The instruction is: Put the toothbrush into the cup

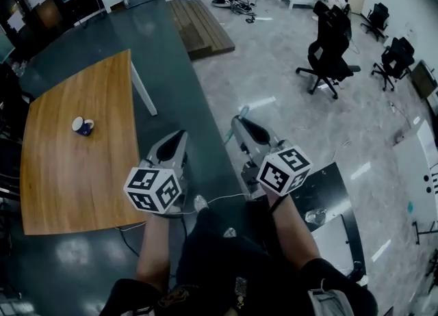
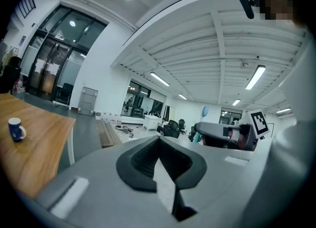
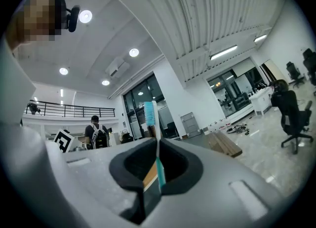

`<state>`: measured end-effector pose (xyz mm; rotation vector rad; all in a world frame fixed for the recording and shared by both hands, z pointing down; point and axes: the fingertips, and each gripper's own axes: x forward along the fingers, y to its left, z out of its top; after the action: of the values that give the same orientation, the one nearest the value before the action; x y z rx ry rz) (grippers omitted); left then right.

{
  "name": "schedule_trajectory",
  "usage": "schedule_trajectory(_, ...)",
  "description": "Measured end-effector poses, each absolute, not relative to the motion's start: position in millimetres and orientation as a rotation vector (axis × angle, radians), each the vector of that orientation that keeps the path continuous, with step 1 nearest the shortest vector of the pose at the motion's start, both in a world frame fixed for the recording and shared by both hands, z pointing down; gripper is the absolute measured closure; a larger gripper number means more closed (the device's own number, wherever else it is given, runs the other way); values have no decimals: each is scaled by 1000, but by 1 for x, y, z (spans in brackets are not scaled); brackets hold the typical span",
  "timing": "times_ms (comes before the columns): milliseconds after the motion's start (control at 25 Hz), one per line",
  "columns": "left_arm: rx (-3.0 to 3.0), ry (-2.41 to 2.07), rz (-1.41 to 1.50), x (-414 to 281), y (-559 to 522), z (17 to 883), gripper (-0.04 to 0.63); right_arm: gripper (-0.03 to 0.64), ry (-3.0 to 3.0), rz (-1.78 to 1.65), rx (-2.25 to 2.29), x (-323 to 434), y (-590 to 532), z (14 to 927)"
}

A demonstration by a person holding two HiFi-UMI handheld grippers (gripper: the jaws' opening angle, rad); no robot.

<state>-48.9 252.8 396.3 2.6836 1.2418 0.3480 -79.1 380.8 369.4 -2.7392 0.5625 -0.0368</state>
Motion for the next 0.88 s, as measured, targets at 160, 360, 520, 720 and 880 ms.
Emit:
schedule_trajectory(160,2686,1163,306,10,230,392,588,594,646,-73,-2765,-13,356,362)
schedule_trajectory(360,2692,1069,296,84,184,392,588,594,748,-111,-2762,75,306,355)
schedule_trajectory(520,2704,958,291,132,134,393,588,594,861,-140,-2747,136,253,352)
schedule_trajectory(720,2728,792,285,168,75,396,588,594,1043,-183,-2703,190,184,348)
schedule_trajectory(880,2769,624,263,185,33,403,588,594,1217,-209,-2642,220,135,355)
